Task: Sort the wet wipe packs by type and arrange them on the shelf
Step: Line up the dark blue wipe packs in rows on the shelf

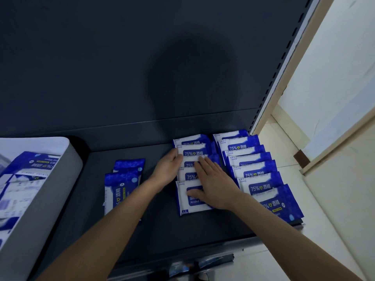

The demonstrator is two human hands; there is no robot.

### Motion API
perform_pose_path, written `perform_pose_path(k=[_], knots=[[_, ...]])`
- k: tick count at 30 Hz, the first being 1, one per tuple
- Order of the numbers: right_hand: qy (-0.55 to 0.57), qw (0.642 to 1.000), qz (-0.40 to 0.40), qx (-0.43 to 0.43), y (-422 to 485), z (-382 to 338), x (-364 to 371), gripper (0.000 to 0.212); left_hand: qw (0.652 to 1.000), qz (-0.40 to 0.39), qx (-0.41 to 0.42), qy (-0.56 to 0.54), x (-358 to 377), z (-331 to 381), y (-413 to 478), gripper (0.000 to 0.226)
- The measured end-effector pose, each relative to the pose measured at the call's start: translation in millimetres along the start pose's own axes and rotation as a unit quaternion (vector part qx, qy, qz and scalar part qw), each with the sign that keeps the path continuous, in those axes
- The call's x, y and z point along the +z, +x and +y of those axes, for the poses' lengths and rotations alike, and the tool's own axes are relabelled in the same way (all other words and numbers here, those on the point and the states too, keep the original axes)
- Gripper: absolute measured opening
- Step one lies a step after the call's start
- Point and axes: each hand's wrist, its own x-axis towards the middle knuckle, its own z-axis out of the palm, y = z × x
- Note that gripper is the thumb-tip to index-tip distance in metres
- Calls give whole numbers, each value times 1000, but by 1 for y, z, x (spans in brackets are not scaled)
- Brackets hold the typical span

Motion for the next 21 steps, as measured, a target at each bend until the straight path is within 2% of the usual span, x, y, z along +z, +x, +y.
perform_pose_path(k=[3, 6, 9, 13, 16, 19, 21], knots=[[-7, 1000, 0, -1, 1, 1, -1, 89, 999, 12, 0, -34, 5, -4, -8, 28], [-19, 1000, 20, -5, -2, -2, 2, 82, 988, 59, -15, -140, 15, -7, -23, 22], [-17, 999, 40, -11, -8, -10, 11, 74, 970, 91, -22, -223, 31, -13, -37, 30], [-12, 999, 38, -5, -14, -9, 14, 74, 969, 75, -2, -235, 33, -7, -49, 33], [-13, 999, 42, -5, -16, -10, 11, 73, 984, 44, 6, -173, 24, -3, -56, 31], [8, 996, 84, -35, -14, -21, 7, 61, 995, 92, 34, -4, 1, -11, -64, 47], [44, 990, 122, -53, -10, -36, 2, 51, 983, 134, 81, 90, -20, -24, -74, 50]])
